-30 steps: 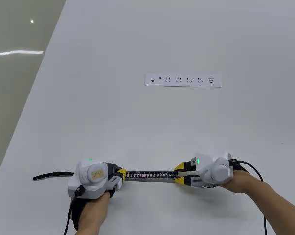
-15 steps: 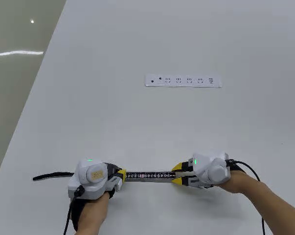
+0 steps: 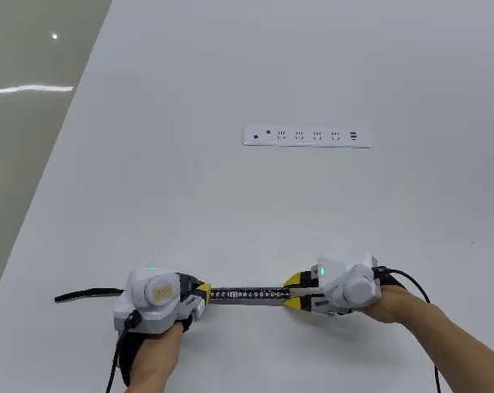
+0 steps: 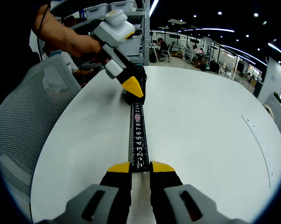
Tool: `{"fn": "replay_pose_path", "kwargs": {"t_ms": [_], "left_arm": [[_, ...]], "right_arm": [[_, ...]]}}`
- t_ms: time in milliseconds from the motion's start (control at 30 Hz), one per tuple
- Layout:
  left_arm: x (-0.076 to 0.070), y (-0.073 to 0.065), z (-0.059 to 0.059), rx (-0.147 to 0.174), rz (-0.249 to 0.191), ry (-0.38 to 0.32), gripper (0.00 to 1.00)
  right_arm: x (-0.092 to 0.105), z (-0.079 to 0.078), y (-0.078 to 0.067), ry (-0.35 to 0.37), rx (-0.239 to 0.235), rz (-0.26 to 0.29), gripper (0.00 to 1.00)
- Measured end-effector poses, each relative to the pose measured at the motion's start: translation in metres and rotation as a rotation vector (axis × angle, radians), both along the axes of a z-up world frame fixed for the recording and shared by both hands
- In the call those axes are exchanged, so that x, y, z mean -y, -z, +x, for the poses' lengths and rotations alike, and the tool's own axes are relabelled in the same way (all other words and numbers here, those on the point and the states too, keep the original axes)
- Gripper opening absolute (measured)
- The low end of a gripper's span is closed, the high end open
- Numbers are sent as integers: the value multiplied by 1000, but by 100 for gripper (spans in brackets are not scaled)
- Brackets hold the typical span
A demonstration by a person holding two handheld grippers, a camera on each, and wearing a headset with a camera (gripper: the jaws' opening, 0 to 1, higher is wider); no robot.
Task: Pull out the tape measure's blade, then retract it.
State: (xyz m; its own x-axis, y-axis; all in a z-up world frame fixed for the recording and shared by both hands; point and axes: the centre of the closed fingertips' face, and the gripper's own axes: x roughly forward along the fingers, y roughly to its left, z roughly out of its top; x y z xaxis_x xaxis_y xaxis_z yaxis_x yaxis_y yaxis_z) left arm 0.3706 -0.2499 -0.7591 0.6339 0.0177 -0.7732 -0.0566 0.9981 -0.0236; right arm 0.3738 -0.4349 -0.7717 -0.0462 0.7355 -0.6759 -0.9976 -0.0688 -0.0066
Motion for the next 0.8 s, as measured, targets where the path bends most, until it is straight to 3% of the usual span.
{"fn": "replay_pose_path", "kwargs": {"t_ms": [800], "left_arm": [[0, 1, 0, -3, -2, 2, 64]], "right_arm": [[-10, -2, 1, -11, -8, 0, 13]]}}
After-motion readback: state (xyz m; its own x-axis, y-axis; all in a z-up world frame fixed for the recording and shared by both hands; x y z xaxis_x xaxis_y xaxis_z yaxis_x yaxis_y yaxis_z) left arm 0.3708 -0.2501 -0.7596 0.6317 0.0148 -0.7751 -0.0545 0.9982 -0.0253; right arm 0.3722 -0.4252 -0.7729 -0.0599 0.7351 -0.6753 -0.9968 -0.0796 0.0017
